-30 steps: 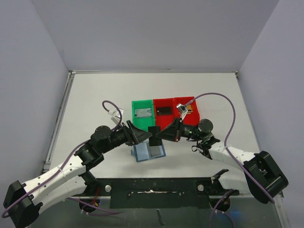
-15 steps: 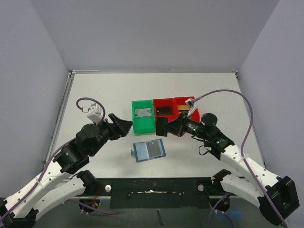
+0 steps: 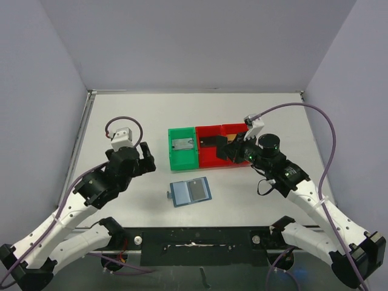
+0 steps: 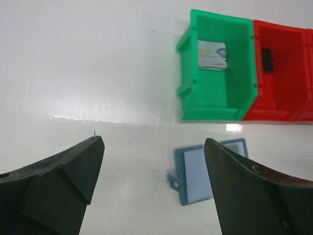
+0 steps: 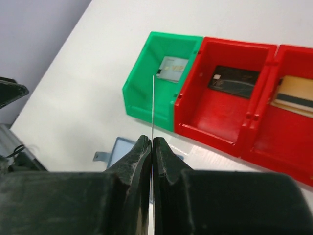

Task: Take the credit cards out of the card holder

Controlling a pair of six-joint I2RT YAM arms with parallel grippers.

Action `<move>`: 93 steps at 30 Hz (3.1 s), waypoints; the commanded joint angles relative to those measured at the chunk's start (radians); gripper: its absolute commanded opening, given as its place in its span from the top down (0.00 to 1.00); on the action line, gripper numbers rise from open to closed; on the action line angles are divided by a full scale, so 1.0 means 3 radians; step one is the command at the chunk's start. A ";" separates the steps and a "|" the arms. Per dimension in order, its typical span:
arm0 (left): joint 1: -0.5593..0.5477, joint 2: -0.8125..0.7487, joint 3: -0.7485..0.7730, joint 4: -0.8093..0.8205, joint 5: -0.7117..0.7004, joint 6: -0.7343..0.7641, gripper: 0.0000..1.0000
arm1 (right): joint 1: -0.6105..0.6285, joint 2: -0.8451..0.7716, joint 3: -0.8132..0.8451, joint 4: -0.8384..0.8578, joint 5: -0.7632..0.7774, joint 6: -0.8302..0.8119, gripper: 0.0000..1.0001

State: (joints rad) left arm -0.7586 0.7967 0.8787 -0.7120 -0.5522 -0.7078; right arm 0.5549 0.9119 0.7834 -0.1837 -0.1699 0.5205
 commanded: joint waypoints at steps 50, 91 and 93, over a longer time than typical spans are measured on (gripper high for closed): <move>0.2595 0.0042 -0.0406 0.0911 0.1813 0.0764 0.15 | 0.0173 0.2321 0.1144 -0.0009 0.0365 -0.4455 1.00; 0.2598 0.0115 -0.0410 0.0937 0.1879 0.0785 0.15 | 0.0063 0.3349 0.1540 0.0175 0.0516 -0.4985 0.68; 0.2596 0.0120 -0.0413 0.0941 0.1878 0.0789 0.15 | 0.0058 0.3365 0.1557 0.0187 0.0520 -0.4946 0.65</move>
State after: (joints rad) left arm 0.0147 0.8326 0.7464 -0.4957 -0.0086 -0.4885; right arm 0.5812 1.9224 1.2297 -0.1726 -0.0250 -0.9688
